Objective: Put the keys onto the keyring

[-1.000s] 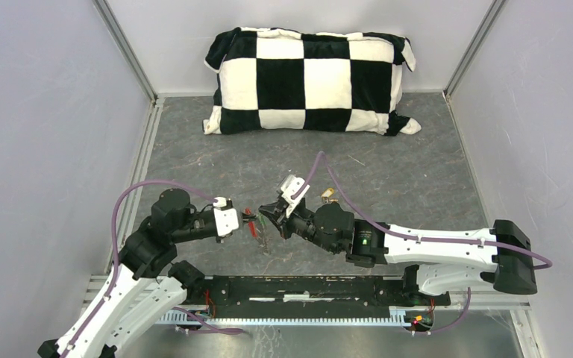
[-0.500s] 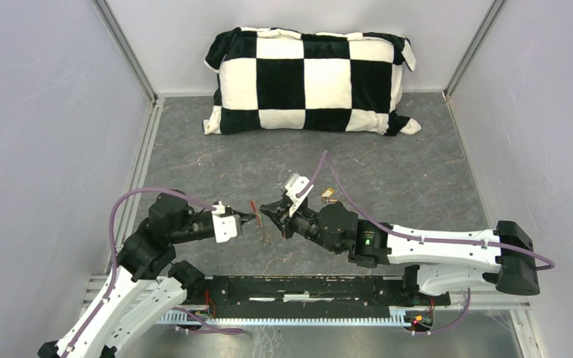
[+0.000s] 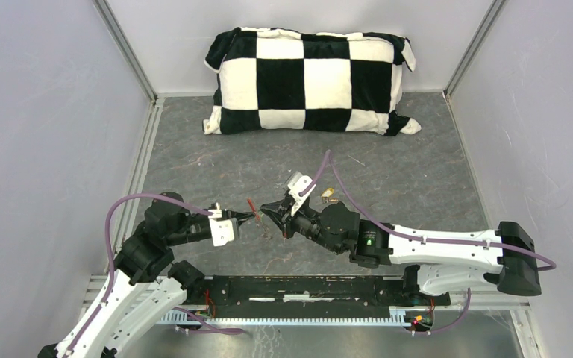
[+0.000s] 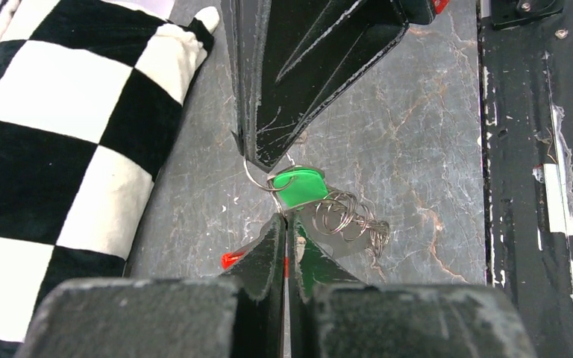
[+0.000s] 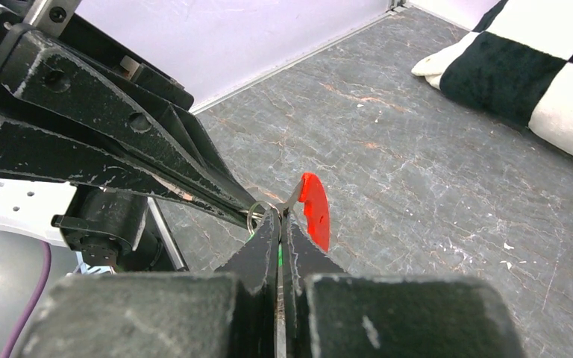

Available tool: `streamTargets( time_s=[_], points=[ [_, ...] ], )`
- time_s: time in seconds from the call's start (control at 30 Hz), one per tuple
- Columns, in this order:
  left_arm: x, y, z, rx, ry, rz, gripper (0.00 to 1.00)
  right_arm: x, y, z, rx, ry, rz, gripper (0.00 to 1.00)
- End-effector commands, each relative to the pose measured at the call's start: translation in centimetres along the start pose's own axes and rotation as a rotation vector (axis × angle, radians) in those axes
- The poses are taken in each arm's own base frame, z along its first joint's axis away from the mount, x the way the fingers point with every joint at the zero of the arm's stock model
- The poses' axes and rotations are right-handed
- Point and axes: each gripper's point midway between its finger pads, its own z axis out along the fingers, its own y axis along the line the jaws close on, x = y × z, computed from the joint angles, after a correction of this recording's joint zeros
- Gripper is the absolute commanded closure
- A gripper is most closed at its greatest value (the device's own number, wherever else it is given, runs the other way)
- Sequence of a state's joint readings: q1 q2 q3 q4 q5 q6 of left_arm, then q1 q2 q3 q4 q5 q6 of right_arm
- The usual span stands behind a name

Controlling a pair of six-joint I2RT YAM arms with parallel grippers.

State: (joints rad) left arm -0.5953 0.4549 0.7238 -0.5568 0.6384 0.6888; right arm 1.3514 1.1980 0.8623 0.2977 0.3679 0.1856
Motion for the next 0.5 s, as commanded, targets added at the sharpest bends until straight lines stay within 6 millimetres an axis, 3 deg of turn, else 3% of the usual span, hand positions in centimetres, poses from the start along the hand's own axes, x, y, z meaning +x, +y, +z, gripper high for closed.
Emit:
streamTargets(
  time_s=[0.0, 0.47],
  points=[
    [-3.15, 0.86, -0.08, -0.01, -0.119, 0.115, 0.98, 0.05, -1.87, -0.42, 0.077, -0.006, -0.008, 1.0],
    [-3.77, 1.45, 0.0, -0.027, -0.138, 0.12, 0.98, 0.41, -2.15, -0.93, 0.08, -0.008, -0.002, 1.0]
  ],
)
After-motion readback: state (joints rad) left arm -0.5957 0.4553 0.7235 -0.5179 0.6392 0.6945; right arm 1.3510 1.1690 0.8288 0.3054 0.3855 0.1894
